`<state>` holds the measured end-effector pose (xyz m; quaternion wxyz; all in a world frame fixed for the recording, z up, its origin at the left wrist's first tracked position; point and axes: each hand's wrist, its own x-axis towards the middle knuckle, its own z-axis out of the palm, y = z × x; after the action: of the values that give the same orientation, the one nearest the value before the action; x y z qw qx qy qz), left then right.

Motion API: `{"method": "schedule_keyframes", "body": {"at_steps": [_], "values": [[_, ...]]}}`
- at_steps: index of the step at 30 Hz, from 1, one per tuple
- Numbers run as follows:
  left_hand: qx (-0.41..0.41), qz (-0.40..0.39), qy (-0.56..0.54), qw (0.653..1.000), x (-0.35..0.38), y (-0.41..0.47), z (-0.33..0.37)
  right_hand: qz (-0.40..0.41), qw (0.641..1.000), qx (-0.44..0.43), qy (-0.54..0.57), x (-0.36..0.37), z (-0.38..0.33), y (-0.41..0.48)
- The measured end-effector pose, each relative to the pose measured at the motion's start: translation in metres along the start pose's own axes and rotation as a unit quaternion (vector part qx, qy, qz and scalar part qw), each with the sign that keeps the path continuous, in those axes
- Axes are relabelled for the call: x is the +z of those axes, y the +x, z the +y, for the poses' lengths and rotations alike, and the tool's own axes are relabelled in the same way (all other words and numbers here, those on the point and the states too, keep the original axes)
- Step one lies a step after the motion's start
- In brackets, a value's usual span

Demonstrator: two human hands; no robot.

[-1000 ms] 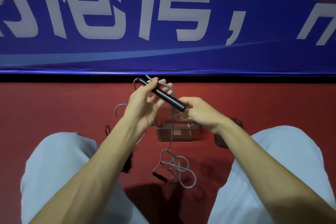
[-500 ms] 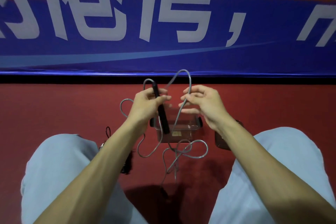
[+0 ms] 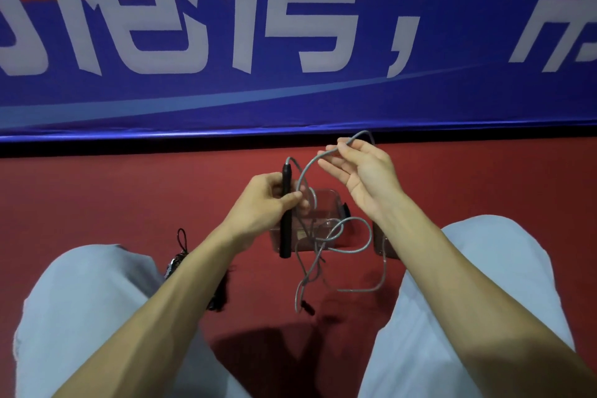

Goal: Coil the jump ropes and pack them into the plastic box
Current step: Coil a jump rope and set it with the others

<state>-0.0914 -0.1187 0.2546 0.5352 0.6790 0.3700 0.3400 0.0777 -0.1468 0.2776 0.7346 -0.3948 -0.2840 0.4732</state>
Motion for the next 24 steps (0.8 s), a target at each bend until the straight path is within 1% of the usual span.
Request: {"method": "schedule_keyframes", "body": {"at_steps": [1, 3, 4, 5, 6, 8, 9, 10, 11, 12, 16, 17, 18, 19, 20, 21, 22, 24], "values": [[0.005, 0.013, -0.020, 1.000, 0.000, 0.000, 0.001, 0.002, 0.999, 0.001, -0.040, 0.000, 0.001, 0.000], [0.013, 0.040, -0.071, 0.997, -0.001, 0.001, 0.004, -0.006, 0.984, -0.002, -0.179, -0.001, 0.004, 0.001], [0.013, 0.054, -0.104, 0.993, -0.002, 0.001, 0.006, -0.023, 0.965, -0.008, -0.260, -0.001, 0.007, 0.001], [0.011, 0.068, -0.137, 0.988, -0.003, 0.002, 0.008, -0.050, 0.939, -0.022, -0.340, -0.002, 0.010, 0.001], [0.010, 0.081, -0.167, 0.982, -0.005, 0.002, 0.010, -0.086, 0.900, -0.047, -0.425, -0.004, 0.014, 0.000], [0.009, 0.102, -0.214, 0.971, -0.009, 0.003, 0.012, -0.168, 0.791, -0.089, -0.582, -0.006, 0.019, -0.001], [0.007, 0.111, -0.235, 0.966, -0.011, 0.004, 0.013, -0.202, 0.741, -0.092, -0.634, -0.007, 0.021, -0.002], [0.003, 0.120, -0.257, 0.959, -0.014, 0.005, 0.014, -0.226, 0.707, -0.088, -0.665, -0.007, 0.022, -0.004], [-0.002, 0.129, -0.283, 0.950, -0.016, 0.005, 0.014, -0.242, 0.686, -0.087, -0.681, -0.008, 0.023, -0.005], [-0.009, 0.136, -0.314, 0.940, -0.019, 0.006, 0.015, -0.252, 0.671, -0.087, -0.692, -0.008, 0.025, -0.006], [-0.025, 0.158, -0.423, 0.892, -0.027, 0.007, 0.018, -0.248, 0.665, -0.082, -0.700, -0.012, 0.031, -0.003], [-0.025, 0.161, -0.456, 0.875, -0.030, 0.008, 0.020, -0.250, 0.654, -0.073, -0.710, -0.015, 0.033, -0.001], [-0.020, 0.159, -0.490, 0.857, -0.033, 0.008, 0.022, -0.255, 0.634, -0.056, -0.728, -0.018, 0.034, 0.001], [-0.010, 0.155, -0.519, 0.840, -0.037, 0.008, 0.024, -0.269, 0.606, -0.036, -0.748, -0.021, 0.036, 0.002], [0.000, 0.153, -0.536, 0.830, -0.041, 0.008, 0.025, -0.285, 0.579, -0.013, -0.764, -0.023, 0.038, 0.003], [0.007, 0.154, -0.543, 0.825, -0.043, 0.008, 0.025, -0.298, 0.567, 0.000, -0.768, -0.025, 0.040, 0.003], [0.010, 0.155, -0.546, 0.823, -0.044, 0.008, 0.025, -0.302, 0.569, 0.002, -0.764, -0.025, 0.042, 0.003], [0.004, 0.153, -0.554, 0.819, -0.042, 0.007, 0.024, -0.288, 0.604, -0.028, -0.743, -0.021, 0.043, 0.002]]}}
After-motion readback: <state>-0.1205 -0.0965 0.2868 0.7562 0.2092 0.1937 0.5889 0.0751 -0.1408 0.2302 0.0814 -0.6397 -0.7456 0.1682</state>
